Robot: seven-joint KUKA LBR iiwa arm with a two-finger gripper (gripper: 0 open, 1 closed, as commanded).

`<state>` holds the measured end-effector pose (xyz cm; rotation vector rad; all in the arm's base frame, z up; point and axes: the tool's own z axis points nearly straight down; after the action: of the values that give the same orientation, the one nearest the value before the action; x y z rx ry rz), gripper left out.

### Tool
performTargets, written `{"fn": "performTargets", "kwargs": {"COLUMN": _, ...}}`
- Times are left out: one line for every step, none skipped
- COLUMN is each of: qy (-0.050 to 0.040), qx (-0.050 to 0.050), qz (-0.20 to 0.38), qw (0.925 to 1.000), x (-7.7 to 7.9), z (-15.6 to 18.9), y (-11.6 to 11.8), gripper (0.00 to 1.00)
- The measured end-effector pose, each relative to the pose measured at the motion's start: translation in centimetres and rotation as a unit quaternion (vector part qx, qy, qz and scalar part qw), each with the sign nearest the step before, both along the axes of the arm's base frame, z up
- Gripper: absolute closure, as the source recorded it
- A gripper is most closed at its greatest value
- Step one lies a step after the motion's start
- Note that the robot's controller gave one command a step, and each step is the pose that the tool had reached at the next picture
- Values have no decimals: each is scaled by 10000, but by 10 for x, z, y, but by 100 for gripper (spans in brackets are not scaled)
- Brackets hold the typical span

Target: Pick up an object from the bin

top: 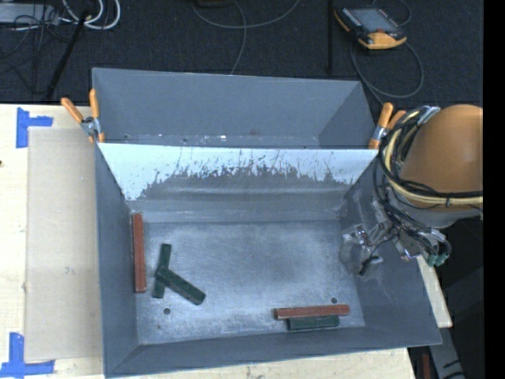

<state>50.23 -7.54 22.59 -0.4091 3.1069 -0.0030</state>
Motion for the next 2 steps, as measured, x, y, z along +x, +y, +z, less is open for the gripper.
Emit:
{"fn": "performTargets", "kwargs": {"qy": 38, "qx": 8, "qz": -7, "qw": 10000, "x": -1, "z": -4, "y": 0, "gripper": 0}}
{"fn": "performTargets", "kwargs": {"qy": -4, "qx": 17, "qz": -363, "qw": 9993, "x": -25, "z": -147, "y": 44, "gripper": 0}}
